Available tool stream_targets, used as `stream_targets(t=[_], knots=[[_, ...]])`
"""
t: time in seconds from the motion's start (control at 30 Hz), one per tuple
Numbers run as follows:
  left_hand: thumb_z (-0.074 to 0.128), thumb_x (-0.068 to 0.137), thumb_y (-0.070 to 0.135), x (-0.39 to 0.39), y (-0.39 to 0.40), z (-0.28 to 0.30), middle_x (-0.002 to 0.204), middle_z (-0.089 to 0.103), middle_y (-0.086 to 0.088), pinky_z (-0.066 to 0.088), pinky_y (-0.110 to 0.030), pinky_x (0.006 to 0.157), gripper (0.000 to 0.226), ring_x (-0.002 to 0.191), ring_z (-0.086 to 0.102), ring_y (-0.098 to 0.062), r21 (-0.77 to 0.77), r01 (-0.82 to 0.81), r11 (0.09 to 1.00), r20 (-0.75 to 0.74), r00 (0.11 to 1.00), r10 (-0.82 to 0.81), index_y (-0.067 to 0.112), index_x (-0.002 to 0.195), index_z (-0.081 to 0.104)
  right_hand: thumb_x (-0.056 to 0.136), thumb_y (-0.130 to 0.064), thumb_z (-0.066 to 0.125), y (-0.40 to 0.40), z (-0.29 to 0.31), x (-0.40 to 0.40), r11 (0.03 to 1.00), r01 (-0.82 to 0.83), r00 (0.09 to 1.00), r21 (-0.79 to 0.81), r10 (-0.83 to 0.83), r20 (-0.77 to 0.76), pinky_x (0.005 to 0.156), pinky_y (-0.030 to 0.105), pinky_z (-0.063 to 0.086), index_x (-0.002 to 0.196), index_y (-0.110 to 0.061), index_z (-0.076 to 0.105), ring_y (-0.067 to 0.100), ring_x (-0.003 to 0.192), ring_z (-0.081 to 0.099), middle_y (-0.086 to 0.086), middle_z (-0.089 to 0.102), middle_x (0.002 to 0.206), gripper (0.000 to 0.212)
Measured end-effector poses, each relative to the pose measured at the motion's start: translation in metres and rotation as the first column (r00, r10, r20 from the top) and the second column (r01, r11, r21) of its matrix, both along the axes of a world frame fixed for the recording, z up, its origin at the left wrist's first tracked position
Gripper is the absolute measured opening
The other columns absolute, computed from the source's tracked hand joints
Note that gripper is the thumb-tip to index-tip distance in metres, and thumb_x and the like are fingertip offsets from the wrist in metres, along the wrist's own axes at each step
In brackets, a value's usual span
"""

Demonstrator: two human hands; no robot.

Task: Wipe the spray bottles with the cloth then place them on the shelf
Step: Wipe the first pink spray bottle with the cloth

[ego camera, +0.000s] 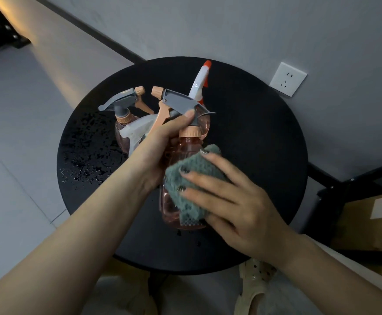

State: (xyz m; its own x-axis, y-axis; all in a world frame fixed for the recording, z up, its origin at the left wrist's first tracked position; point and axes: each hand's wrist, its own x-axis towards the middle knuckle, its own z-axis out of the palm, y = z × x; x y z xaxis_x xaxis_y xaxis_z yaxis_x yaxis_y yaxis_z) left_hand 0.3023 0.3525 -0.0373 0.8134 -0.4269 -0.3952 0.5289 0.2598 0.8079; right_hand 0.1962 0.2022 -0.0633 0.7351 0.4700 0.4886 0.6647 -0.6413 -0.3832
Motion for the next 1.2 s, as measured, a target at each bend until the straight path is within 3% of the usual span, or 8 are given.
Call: stream_targets(t=[0.17, 0.43, 0.53, 0.67, 0.83, 1.0, 1.1, 1.2], knots=[[0.063, 0.084, 0.032, -0.001, -0.005, -0.004, 0.089, 0.062, -0.008, 0.051, -0.028, 0.067, 0.028, 0.074, 0.059, -0.019, 0.048, 0.002, 0.999, 0.036, 0.999, -0.003, 0.013, 0.104, 0.063, 0.093, -0.014, 0.055, -0.005, 0.001, -0.002, 0.989, -0.046, 0.994, -0.139, 0.059, 0.094, 0.103, 0.048, 0.040, 0.121, -0.014, 0.063, 0.032, 0.134, 0.038, 0.002, 0.056, 0.133, 0.029], [0.061, 0.086, 0.030, -0.004, -0.013, -0.005, 0.085, 0.063, -0.006, 0.054, -0.029, 0.066, 0.025, 0.073, 0.064, -0.019, -0.027, 0.125, 0.992, 0.048, 0.991, -0.123, 0.013, 0.103, 0.057, 0.091, -0.016, 0.049, -0.003, 0.005, 0.003, 0.940, 0.238, 0.946, 0.245, -0.168, -0.276, 0.114, 0.023, 0.025, 0.135, -0.019, 0.048, 0.010, 0.138, 0.032, -0.010, 0.042, 0.142, 0.044], [0.061, 0.086, 0.027, -0.004, -0.014, -0.006, 0.086, 0.064, -0.006, 0.054, -0.030, 0.065, 0.020, 0.074, 0.065, -0.019, -0.027, 0.118, 0.993, 0.066, 0.991, -0.116, 0.014, 0.101, 0.059, 0.091, -0.016, 0.048, 0.000, 0.006, 0.004, 0.897, 0.283, 0.920, 0.339, -0.153, -0.361, 0.112, 0.023, 0.028, 0.134, -0.021, 0.049, 0.007, 0.136, 0.035, -0.008, 0.044, 0.143, 0.043], [0.059, 0.088, 0.026, -0.003, -0.014, -0.005, 0.082, 0.063, -0.006, 0.054, -0.029, 0.066, 0.013, 0.071, 0.063, -0.018, -0.060, 0.165, 0.985, 0.041, 0.986, -0.162, 0.014, 0.092, 0.061, 0.091, -0.016, 0.049, 0.000, 0.002, 0.001, 0.925, 0.268, 0.943, 0.271, -0.194, -0.270, 0.113, 0.022, 0.026, 0.135, -0.017, 0.047, 0.011, 0.137, 0.034, -0.008, 0.043, 0.142, 0.044], [0.060, 0.083, 0.028, -0.002, -0.015, -0.002, 0.076, 0.064, -0.003, 0.053, -0.023, 0.059, 0.015, 0.063, 0.061, -0.015, -0.003, 0.118, 0.993, 0.029, 0.993, -0.118, 0.014, 0.090, 0.061, 0.091, -0.013, 0.053, -0.004, 0.000, -0.003, 0.998, 0.067, 0.998, 0.011, -0.067, 0.004, 0.110, 0.042, 0.035, 0.130, -0.016, 0.051, 0.030, 0.137, 0.033, 0.000, 0.050, 0.138, 0.039], [0.068, 0.080, 0.032, 0.004, -0.014, -0.003, 0.100, 0.063, -0.013, 0.049, -0.038, 0.085, 0.041, 0.086, 0.059, -0.026, 0.064, 0.011, 0.998, 0.009, 1.000, -0.012, 0.009, 0.113, 0.061, 0.094, -0.018, 0.052, -0.009, -0.001, -0.005, 0.980, -0.066, 0.988, -0.186, 0.090, 0.127, 0.108, 0.050, 0.035, 0.122, -0.017, 0.059, 0.033, 0.133, 0.038, 0.000, 0.057, 0.133, 0.029], [0.069, 0.078, 0.034, 0.004, -0.016, -0.003, 0.104, 0.061, -0.014, 0.050, -0.038, 0.084, 0.046, 0.085, 0.060, -0.025, 0.060, 0.002, 0.998, -0.007, 1.000, -0.002, 0.010, 0.116, 0.059, 0.093, -0.016, 0.054, -0.012, -0.001, -0.003, 0.984, -0.070, 0.989, -0.165, 0.090, 0.114, 0.108, 0.048, 0.035, 0.121, -0.016, 0.062, 0.030, 0.133, 0.039, 0.000, 0.056, 0.133, 0.029], [0.068, 0.077, 0.034, 0.003, -0.018, -0.001, 0.094, 0.062, -0.009, 0.050, -0.032, 0.075, 0.043, 0.076, 0.060, -0.020, 0.021, 0.032, 0.999, -0.025, 0.999, -0.032, 0.011, 0.112, 0.058, 0.090, -0.014, 0.057, -0.016, -0.001, 0.001, 0.999, 0.029, 0.999, 0.018, -0.028, -0.034, 0.113, 0.038, 0.030, 0.129, -0.018, 0.053, 0.025, 0.139, 0.031, -0.005, 0.045, 0.141, 0.040]])
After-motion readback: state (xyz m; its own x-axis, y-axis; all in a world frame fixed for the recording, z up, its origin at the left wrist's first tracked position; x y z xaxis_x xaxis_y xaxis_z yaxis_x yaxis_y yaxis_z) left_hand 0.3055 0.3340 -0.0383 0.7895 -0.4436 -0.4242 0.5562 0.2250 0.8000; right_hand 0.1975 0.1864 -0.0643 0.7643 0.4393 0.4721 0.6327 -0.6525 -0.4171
